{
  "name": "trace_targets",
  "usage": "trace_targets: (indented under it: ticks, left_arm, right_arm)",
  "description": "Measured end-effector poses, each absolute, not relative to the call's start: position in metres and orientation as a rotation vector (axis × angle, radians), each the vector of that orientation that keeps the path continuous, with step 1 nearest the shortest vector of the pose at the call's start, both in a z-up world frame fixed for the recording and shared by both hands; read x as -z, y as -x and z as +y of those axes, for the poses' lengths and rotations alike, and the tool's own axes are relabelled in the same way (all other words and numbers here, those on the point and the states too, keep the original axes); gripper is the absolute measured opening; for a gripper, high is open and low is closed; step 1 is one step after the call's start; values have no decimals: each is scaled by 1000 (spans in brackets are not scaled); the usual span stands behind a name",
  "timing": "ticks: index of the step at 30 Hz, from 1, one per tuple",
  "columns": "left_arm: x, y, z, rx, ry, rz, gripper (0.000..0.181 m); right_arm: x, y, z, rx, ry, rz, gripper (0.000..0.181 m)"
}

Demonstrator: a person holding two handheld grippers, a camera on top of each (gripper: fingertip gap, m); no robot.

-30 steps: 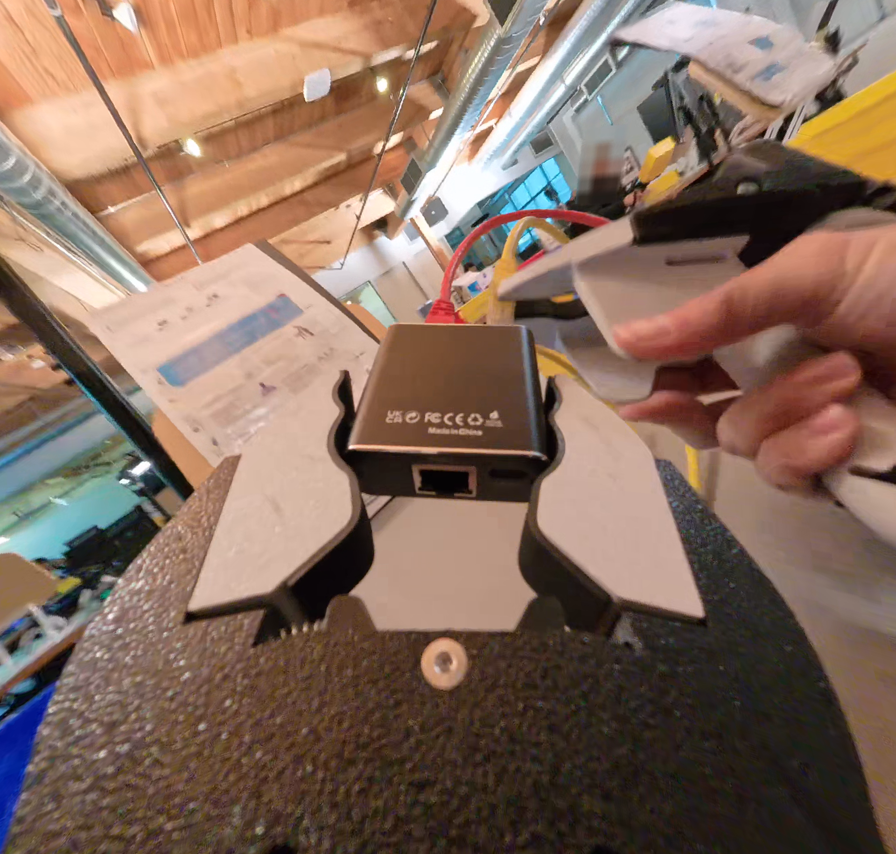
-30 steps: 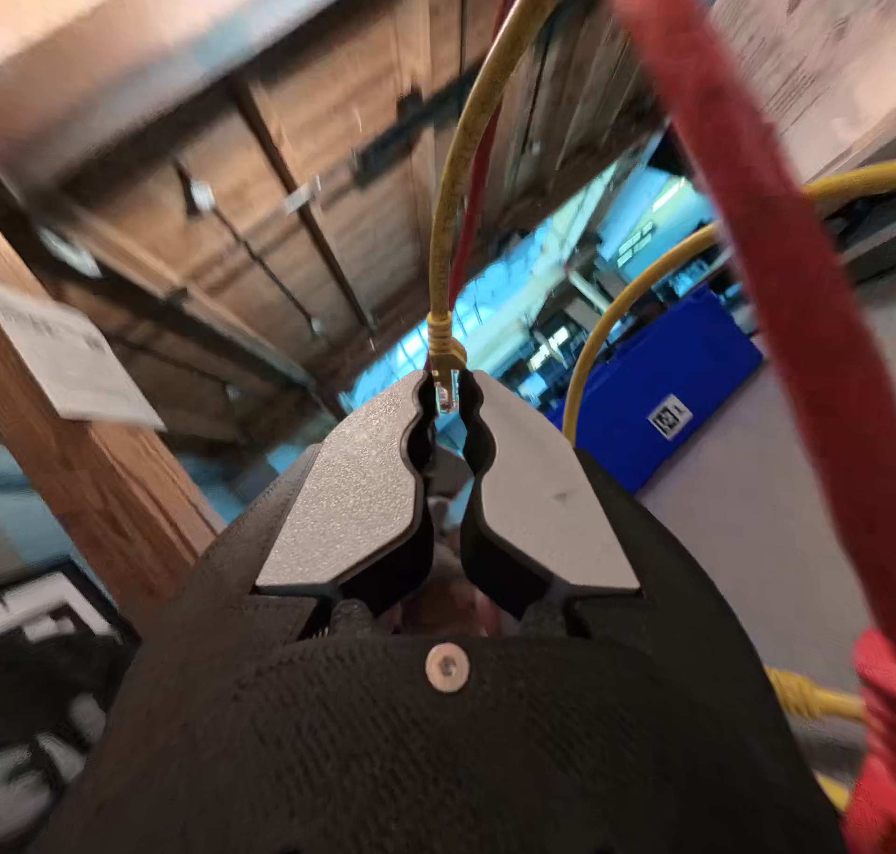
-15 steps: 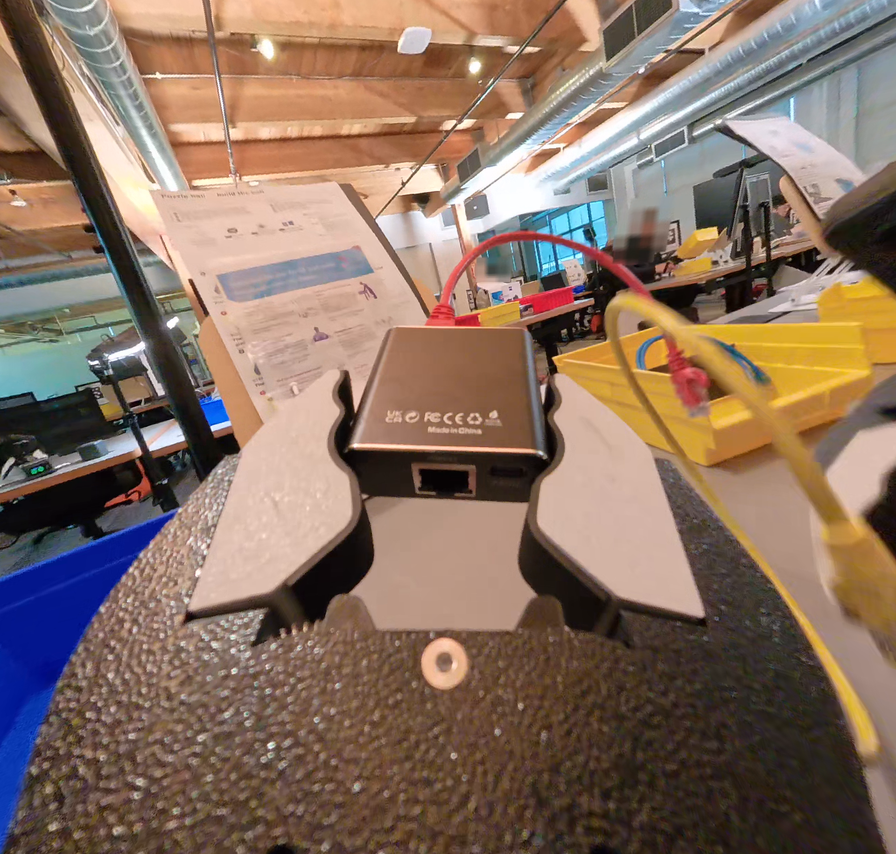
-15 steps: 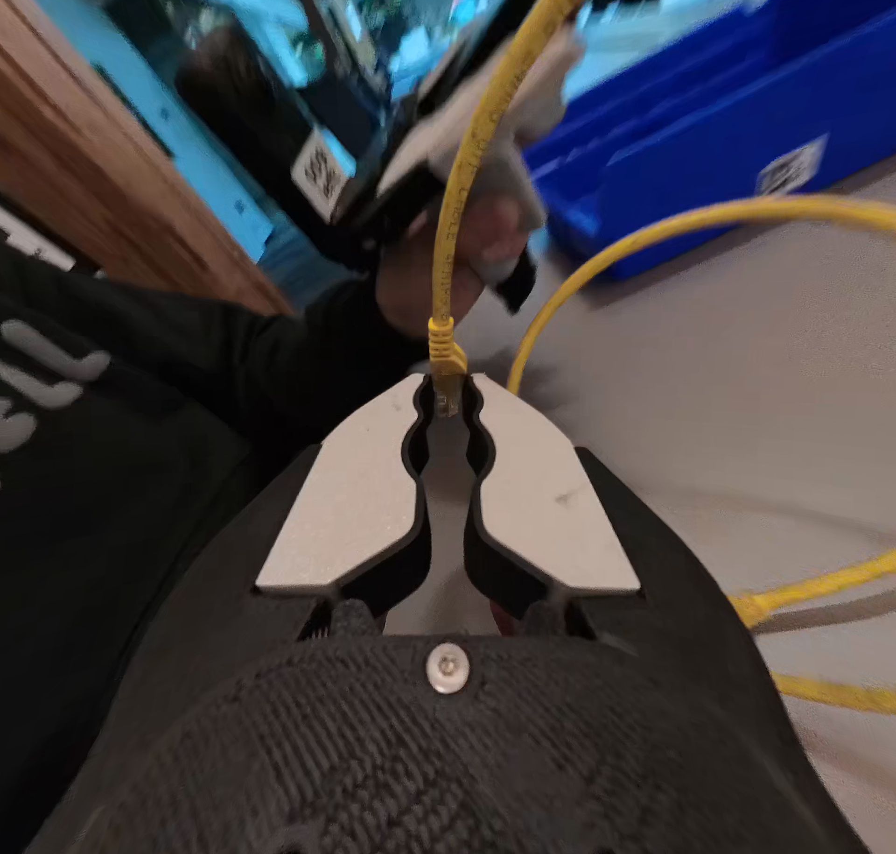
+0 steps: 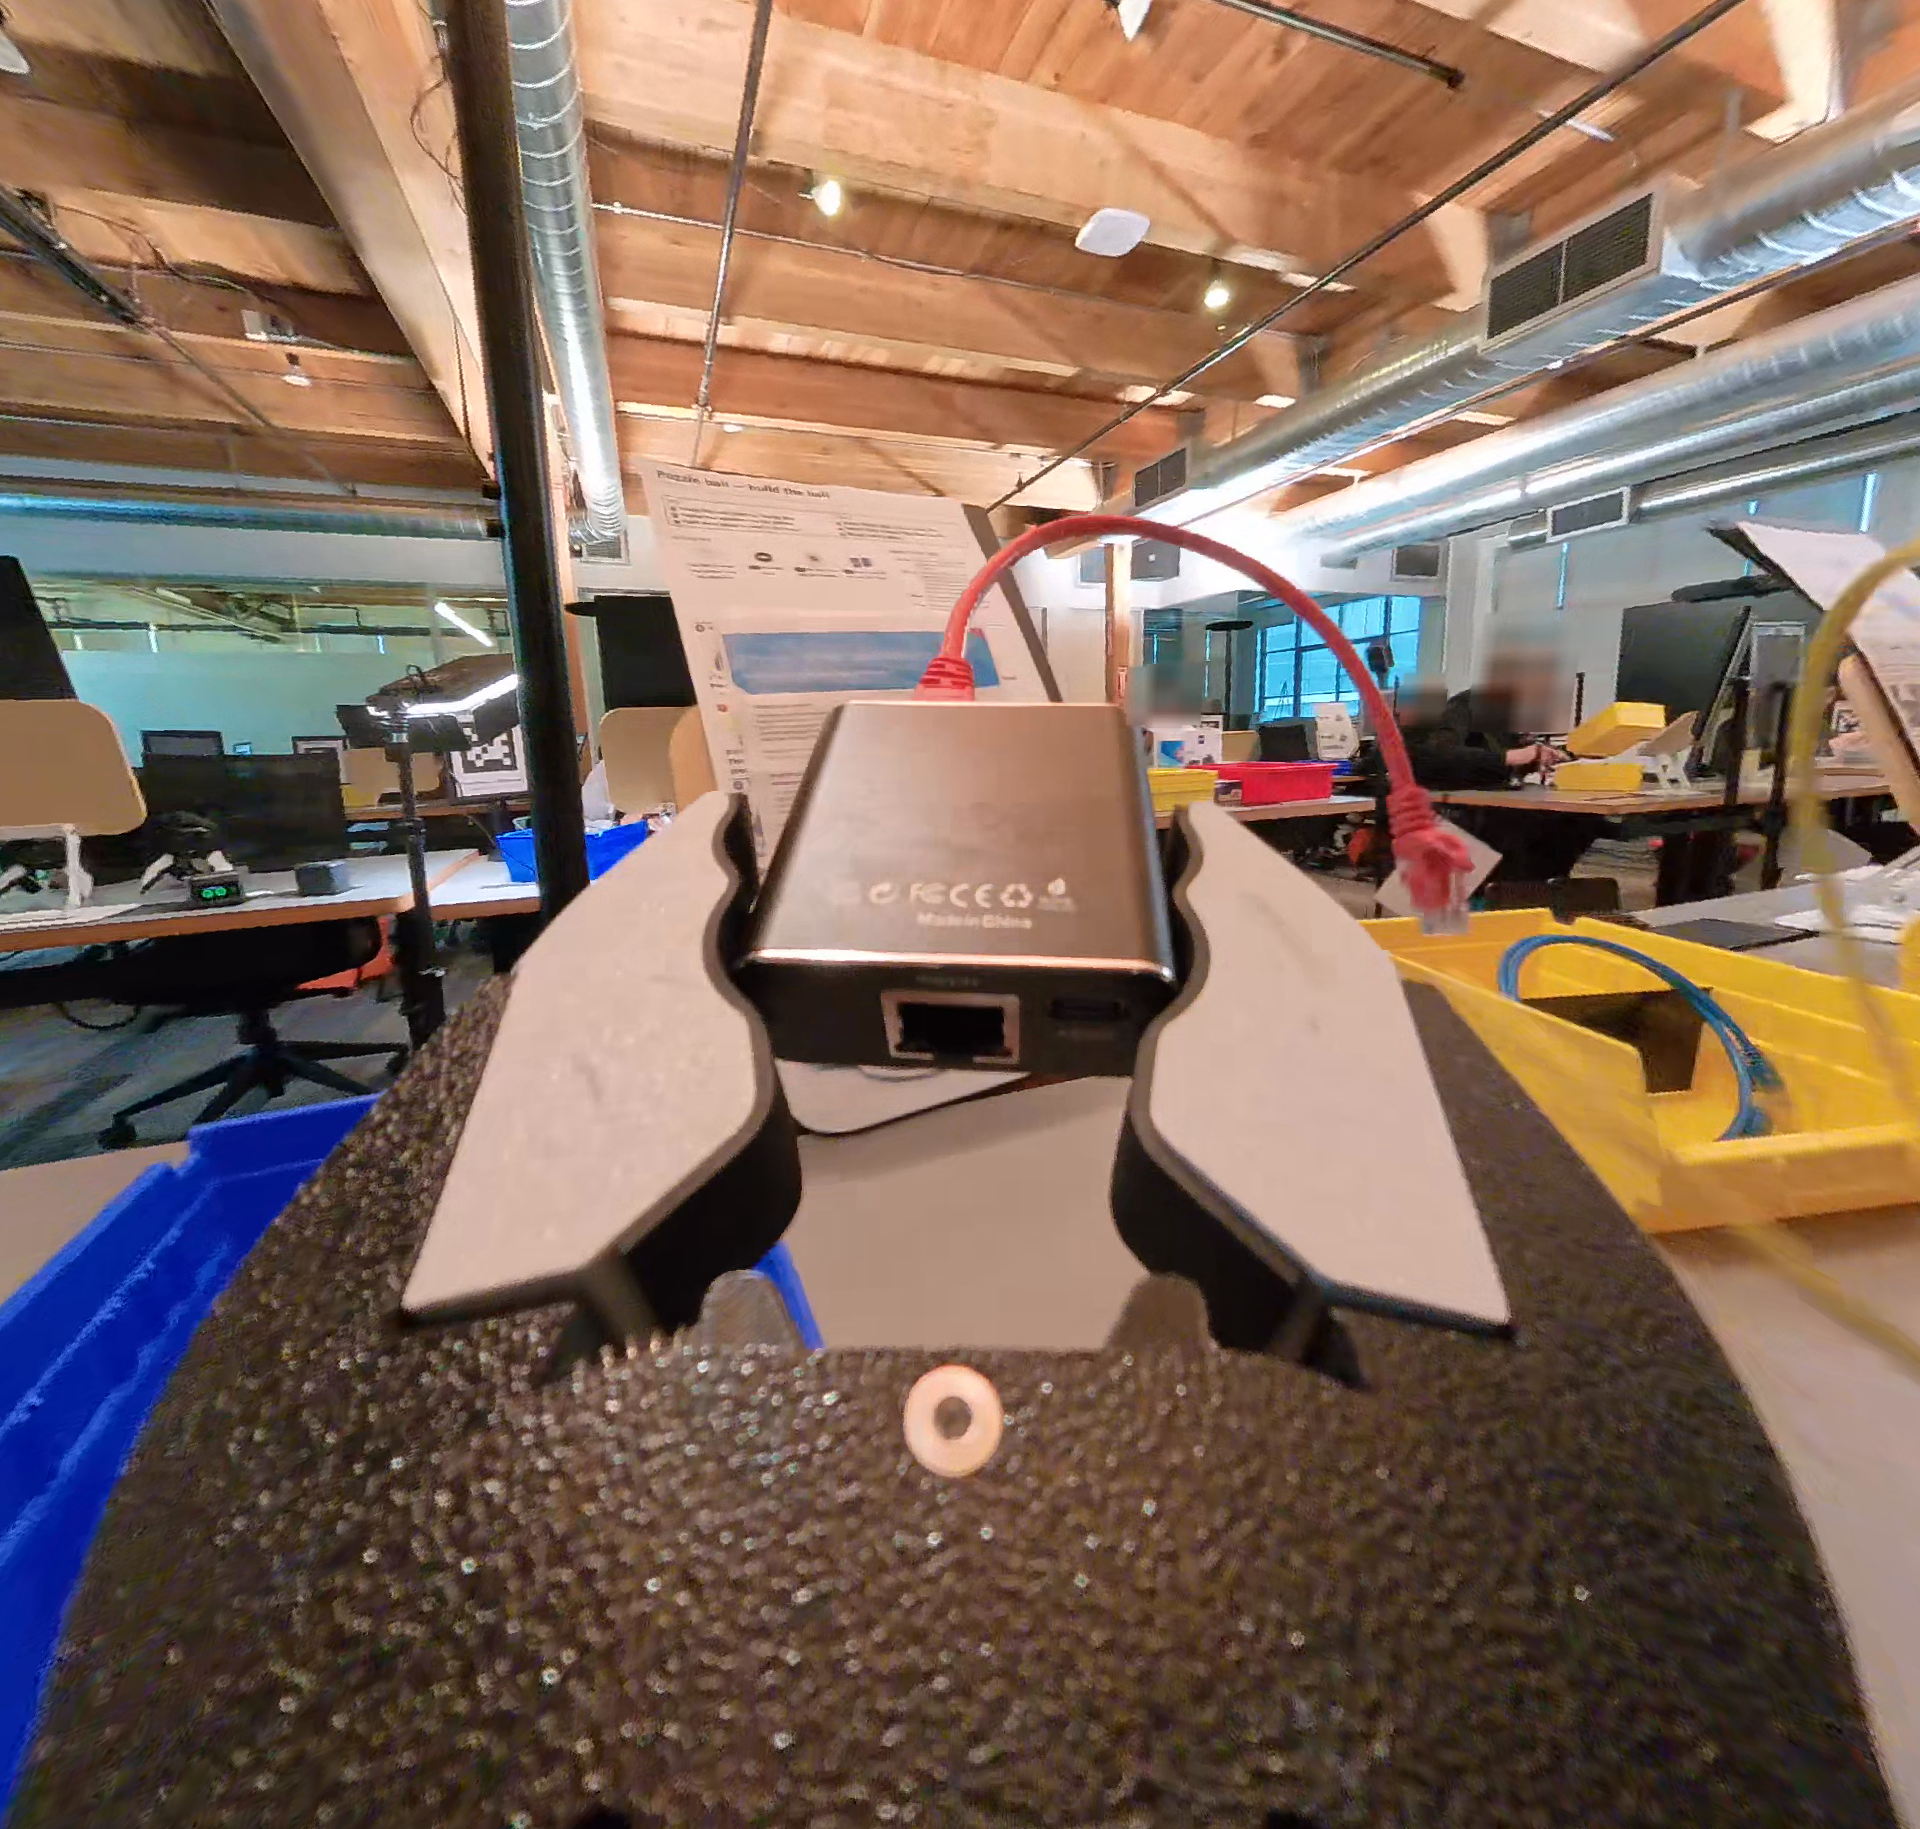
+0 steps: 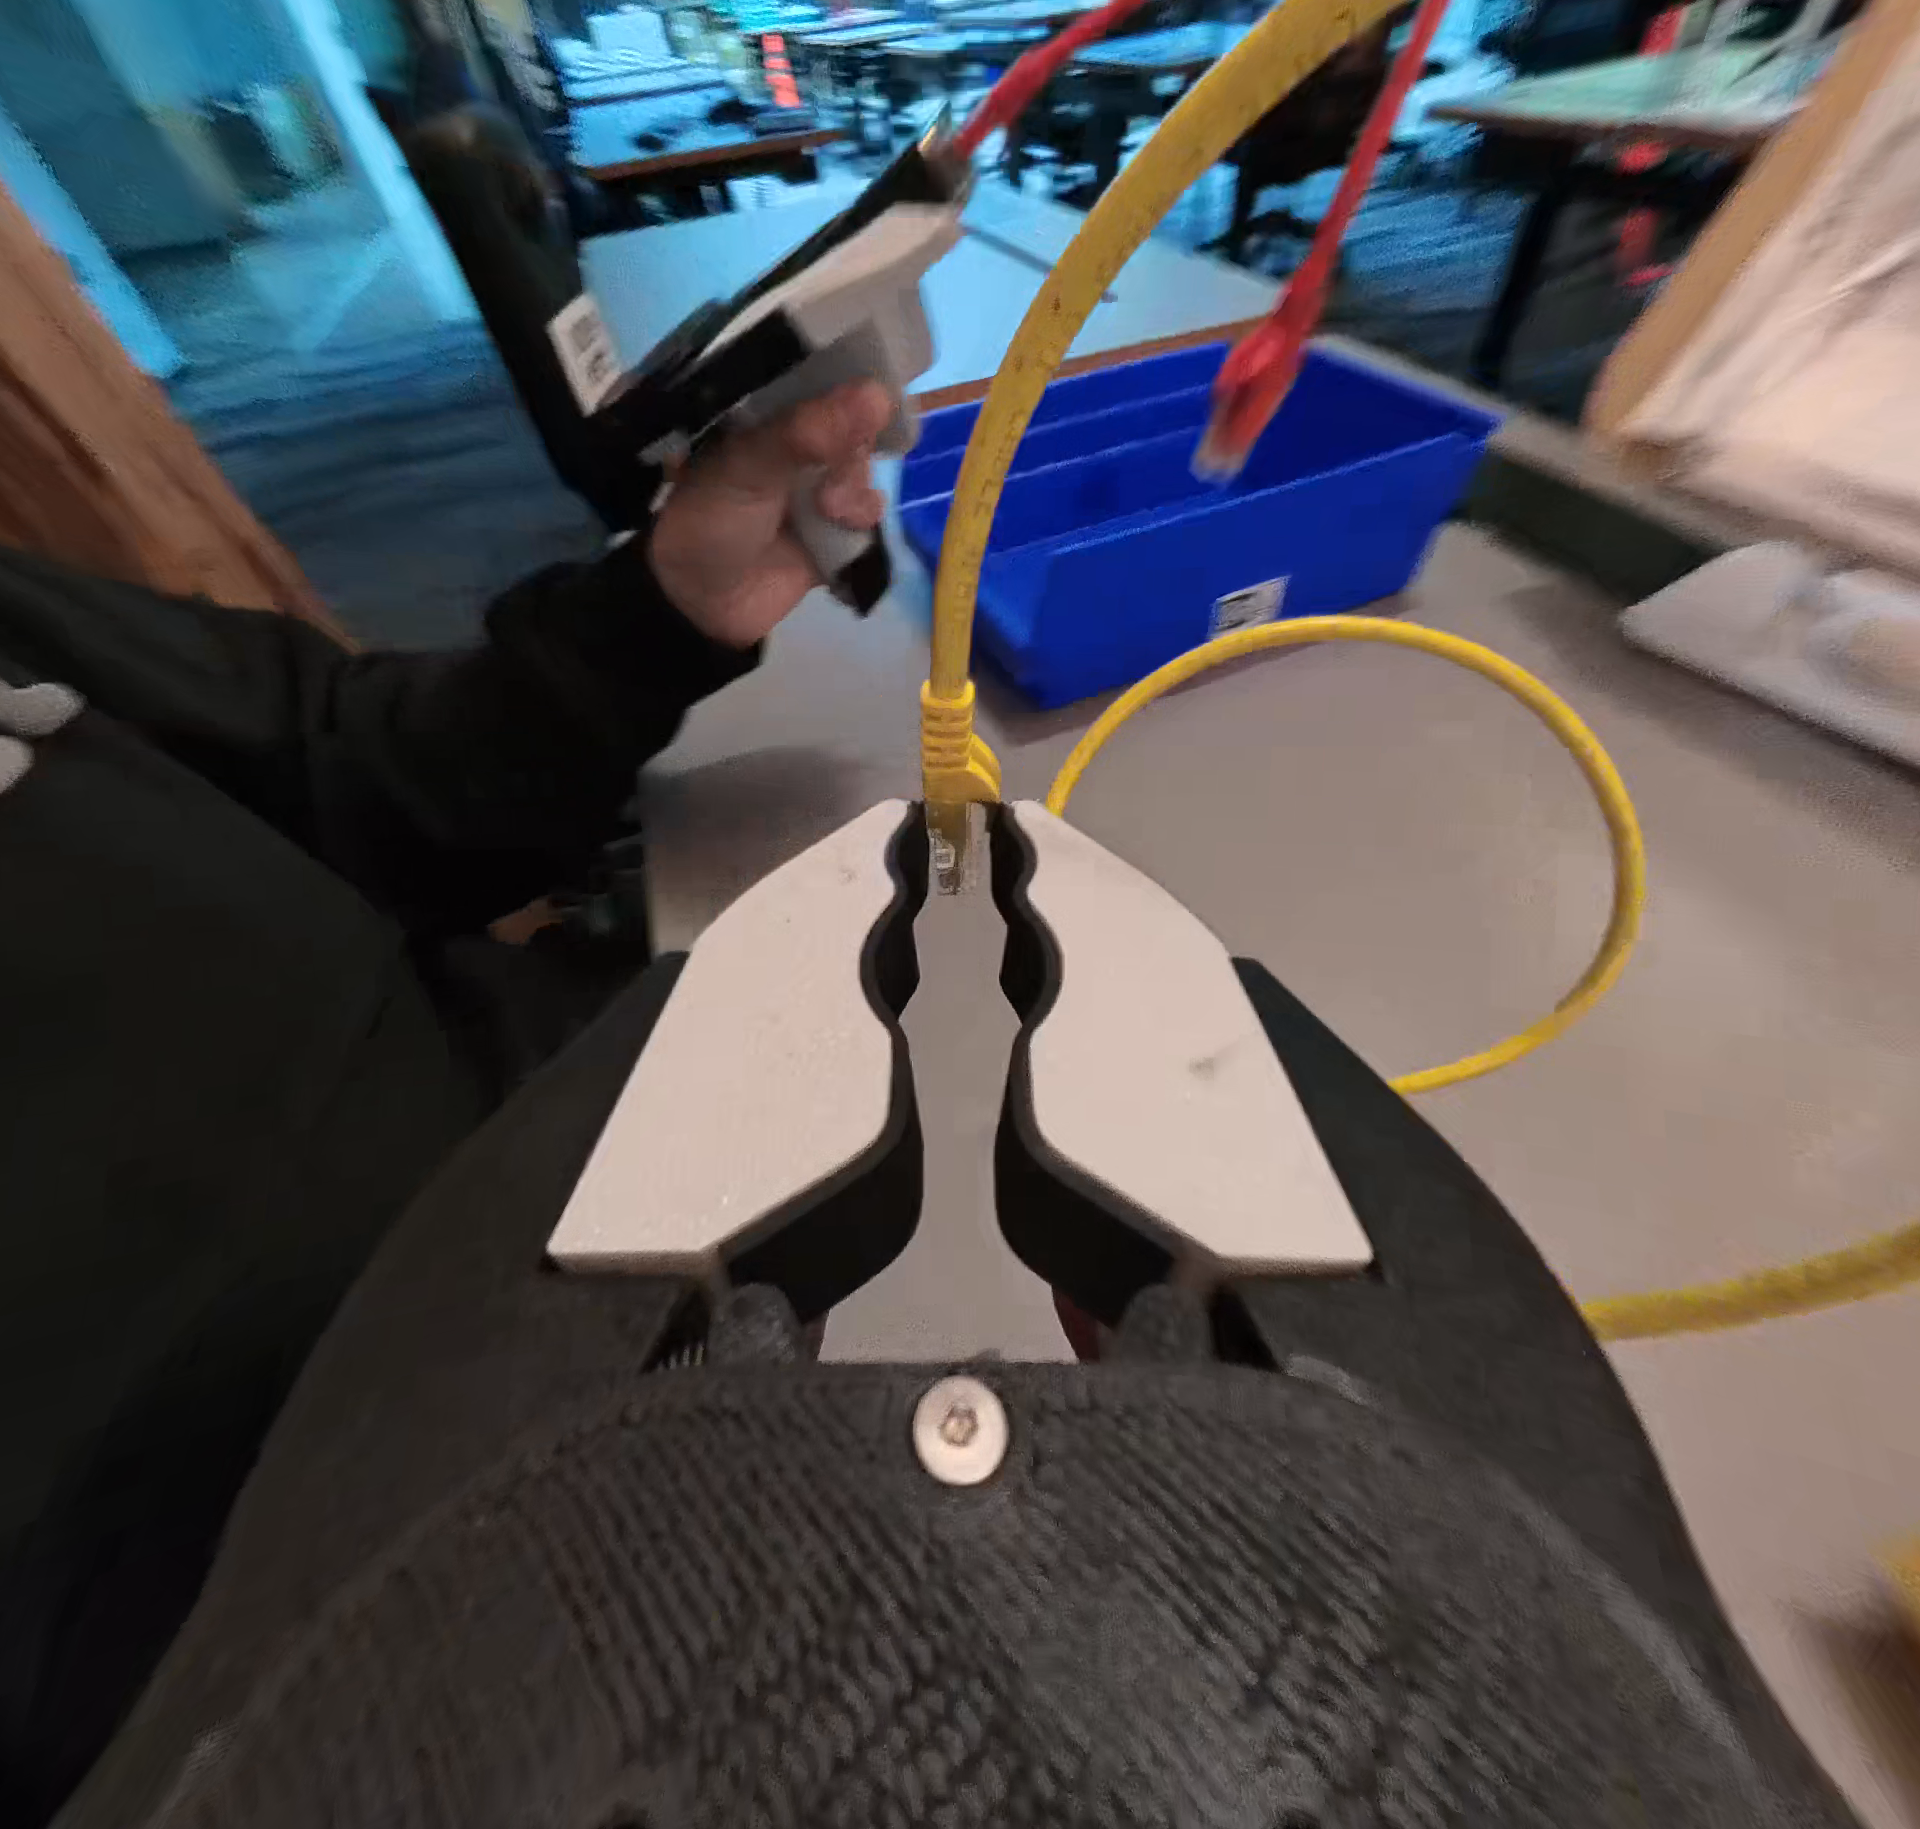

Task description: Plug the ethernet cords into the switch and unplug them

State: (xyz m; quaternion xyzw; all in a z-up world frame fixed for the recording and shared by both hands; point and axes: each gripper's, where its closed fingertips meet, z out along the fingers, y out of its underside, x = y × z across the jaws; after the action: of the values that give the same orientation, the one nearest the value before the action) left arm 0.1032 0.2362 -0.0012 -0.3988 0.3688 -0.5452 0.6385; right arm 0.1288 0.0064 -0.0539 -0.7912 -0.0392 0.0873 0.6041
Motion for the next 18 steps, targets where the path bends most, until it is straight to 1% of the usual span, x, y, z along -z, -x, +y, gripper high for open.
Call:
trace_targets:
  ticks: [6,9,13,15,18]
  left_arm:
    - [11,-113,233,1233,913,897,74]
    - [14,-116,231,1250,916,915,74]
    - [18,-119,229,1252,923,935,74]
    - [20,-120,228,1248,924,951,74]
    - [25,-124,225,1261,926,973,74]
  right_arm:
    - [-30,-202,-42,144,1903,-42,13]
    - [-45,-249,-59,221,1935,65,13]
    - [-17,-313,-73,138,1965,241,13]
    - [9,-334,-75,59,1965,318,13]
    - [56,-368,-83,86,2009,455,13]
